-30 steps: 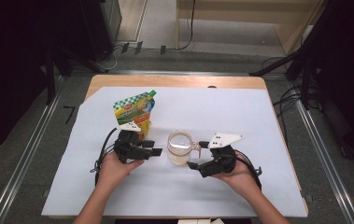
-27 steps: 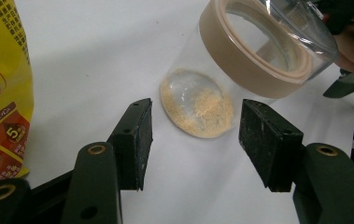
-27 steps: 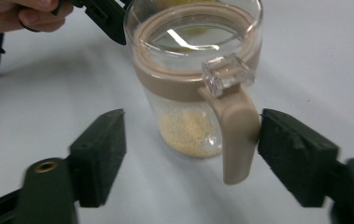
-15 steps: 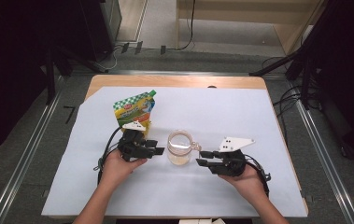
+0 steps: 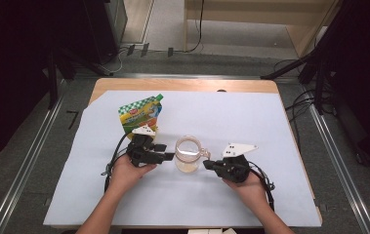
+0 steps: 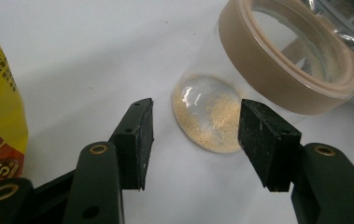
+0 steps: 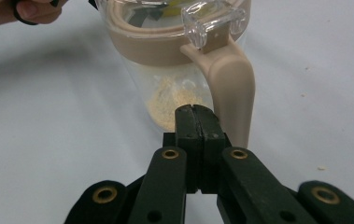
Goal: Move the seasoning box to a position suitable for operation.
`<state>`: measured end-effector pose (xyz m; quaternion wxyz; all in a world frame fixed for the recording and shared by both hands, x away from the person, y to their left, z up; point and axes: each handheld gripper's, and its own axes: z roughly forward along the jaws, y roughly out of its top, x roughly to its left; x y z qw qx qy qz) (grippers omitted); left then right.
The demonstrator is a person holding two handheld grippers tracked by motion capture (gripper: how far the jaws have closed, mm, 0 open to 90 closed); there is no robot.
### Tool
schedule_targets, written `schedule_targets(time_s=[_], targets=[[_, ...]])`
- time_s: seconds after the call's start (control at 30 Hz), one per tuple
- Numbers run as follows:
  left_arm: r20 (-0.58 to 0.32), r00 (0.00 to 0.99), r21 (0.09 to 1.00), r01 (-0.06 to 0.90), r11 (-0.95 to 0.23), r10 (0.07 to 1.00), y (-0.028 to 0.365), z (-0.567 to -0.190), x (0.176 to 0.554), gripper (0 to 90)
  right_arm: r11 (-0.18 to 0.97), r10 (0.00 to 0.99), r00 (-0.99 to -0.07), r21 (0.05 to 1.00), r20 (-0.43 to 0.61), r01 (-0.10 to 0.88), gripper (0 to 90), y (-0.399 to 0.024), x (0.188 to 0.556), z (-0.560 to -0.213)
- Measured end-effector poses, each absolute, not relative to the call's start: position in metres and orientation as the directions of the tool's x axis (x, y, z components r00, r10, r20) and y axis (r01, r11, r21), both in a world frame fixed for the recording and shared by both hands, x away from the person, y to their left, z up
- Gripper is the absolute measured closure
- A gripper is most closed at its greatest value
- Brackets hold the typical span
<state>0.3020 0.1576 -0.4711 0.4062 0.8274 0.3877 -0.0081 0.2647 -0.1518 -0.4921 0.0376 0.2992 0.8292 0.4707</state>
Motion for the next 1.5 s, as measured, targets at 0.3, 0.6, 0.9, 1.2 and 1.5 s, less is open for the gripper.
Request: schedule_targets(time_s=[0.3, 0.6, 0.9, 1.2, 1.5], targets=[[-0.332, 0.705, 0.668, 0.645, -0.37, 0.627, 0.157, -0.47, 0.301, 45.4, 0.372, 0.563, -0.799, 0.799, 0.211, 0.473, 90.0, -0.156, 0.272, -0.495], [-0.366, 0.743, 0.691, 0.62, -0.37, 0.561, 0.159, -0.466, 0.299, 43.2, 0.376, 0.586, -0.779, 0.777, 0.222, 0.504, 90.0, -0.161, 0.286, -0.499], [-0.342, 0.802, 0.71, 0.562, -0.424, 0.49, 0.149, -0.451, 0.296, 28.0, 0.347, 0.575, -0.775, 0.779, 0.263, 0.522, 89.8, -0.171, 0.29, -0.493], [-0.338, 0.83, 0.727, 0.529, -0.437, 0.443, 0.142, -0.439, 0.307, 18.7, 0.319, 0.592, -0.758, 0.784, 0.274, 0.533, 90.0, -0.186, 0.293, -0.482], [-0.274, 0.849, 0.73, 0.489, -0.477, 0.451, 0.125, -0.44, 0.309, 13.3, 0.357, 0.619, -0.75, 0.768, 0.232, 0.532, 90.0, -0.181, 0.295, -0.486]])
